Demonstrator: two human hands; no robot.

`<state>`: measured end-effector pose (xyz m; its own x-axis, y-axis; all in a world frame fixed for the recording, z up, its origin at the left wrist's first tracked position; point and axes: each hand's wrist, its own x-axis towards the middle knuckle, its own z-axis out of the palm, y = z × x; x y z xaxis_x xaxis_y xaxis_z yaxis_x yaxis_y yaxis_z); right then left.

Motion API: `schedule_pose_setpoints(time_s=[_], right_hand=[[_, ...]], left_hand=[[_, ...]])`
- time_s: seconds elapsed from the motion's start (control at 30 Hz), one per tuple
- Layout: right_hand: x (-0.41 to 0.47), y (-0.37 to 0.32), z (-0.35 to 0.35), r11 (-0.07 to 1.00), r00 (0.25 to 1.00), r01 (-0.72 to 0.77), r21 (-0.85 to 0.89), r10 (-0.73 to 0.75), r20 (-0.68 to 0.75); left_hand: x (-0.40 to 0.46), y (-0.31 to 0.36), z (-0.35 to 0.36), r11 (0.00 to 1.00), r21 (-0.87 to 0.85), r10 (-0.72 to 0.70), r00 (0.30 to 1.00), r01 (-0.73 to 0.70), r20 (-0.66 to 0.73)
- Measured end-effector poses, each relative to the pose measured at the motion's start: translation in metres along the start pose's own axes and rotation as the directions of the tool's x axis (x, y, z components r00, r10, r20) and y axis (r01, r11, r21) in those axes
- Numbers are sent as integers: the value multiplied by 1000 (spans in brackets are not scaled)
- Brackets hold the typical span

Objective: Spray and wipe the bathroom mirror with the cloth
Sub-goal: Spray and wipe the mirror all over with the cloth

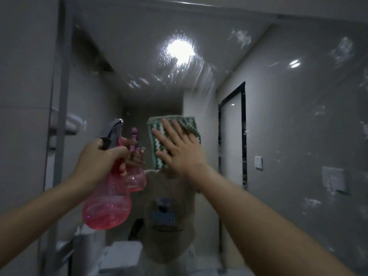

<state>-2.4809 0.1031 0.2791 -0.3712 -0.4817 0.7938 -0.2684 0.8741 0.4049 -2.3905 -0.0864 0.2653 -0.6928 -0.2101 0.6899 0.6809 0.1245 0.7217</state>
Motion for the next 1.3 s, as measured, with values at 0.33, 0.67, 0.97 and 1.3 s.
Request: schedule_pose_setpoints(time_s=[0.33,0.67,0.97,1.3], right_hand=[[66,77,-53,945,944,-319,72,324,-63],[-22,-17,10,952,959,-275,135,282,-33],[-31,-25,10,983,986,-158,95,151,77],[96,36,-57,972,972,-232,47,230,43]], left_hand=[[1,-16,-3,998,56,10,997,-14,70],[-17,-11,18,998,-55,-33,996,37,78],[-35,-22,-12,986,156,-83,991,66,103],[19,18,-23,996,51,70,997,-71,34]])
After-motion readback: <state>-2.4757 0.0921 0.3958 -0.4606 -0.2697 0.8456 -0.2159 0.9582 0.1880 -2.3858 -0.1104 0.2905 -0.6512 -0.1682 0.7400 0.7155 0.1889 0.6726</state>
